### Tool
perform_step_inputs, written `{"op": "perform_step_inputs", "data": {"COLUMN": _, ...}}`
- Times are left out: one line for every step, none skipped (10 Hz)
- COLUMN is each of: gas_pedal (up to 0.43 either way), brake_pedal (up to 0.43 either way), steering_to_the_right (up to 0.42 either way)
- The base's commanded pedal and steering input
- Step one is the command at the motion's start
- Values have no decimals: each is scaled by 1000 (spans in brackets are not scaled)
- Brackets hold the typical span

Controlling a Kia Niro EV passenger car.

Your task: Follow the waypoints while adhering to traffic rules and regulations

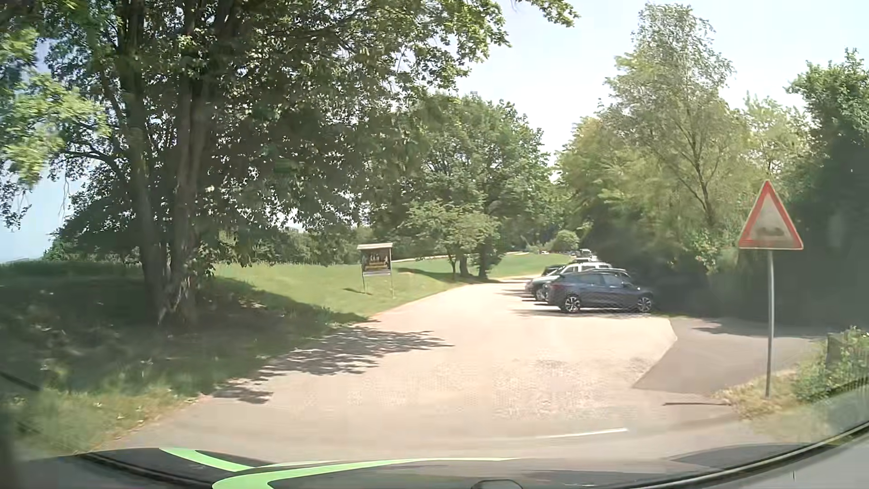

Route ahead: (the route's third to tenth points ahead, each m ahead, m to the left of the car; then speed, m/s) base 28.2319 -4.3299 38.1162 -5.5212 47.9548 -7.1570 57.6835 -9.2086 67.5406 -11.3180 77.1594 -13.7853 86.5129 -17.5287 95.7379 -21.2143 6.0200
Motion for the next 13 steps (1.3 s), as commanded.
{"op": "perform_step_inputs", "data": {"gas_pedal": 0, "brake_pedal": 213, "steering_to_the_right": 12}}
{"op": "perform_step_inputs", "data": {"gas_pedal": 0, "brake_pedal": 220, "steering_to_the_right": 10}}
{"op": "perform_step_inputs", "data": {"gas_pedal": 0, "brake_pedal": 220, "steering_to_the_right": 8}}
{"op": "perform_step_inputs", "data": {"gas_pedal": 0, "brake_pedal": 220, "steering_to_the_right": 8}}
{"op": "perform_step_inputs", "data": {"gas_pedal": 0, "brake_pedal": 207, "steering_to_the_right": 6}}
{"op": "perform_step_inputs", "data": {"gas_pedal": 0, "brake_pedal": 189, "steering_to_the_right": 4}}
{"op": "perform_step_inputs", "data": {"gas_pedal": 0, "brake_pedal": 183, "steering_to_the_right": 4}}
{"op": "perform_step_inputs", "data": {"gas_pedal": 0, "brake_pedal": 177, "steering_to_the_right": 3}}
{"op": "perform_step_inputs", "data": {"gas_pedal": 0, "brake_pedal": 159, "steering_to_the_right": 1}}
{"op": "perform_step_inputs", "data": {"gas_pedal": 0, "brake_pedal": 122, "steering_to_the_right": -4}}
{"op": "perform_step_inputs", "data": {"gas_pedal": 0, "brake_pedal": 43, "steering_to_the_right": -5}}
{"op": "perform_step_inputs", "data": {"gas_pedal": 0, "brake_pedal": 0, "steering_to_the_right": -5}}
{"op": "perform_step_inputs", "data": {"gas_pedal": 0, "brake_pedal": 0, "steering_to_the_right": -5}}
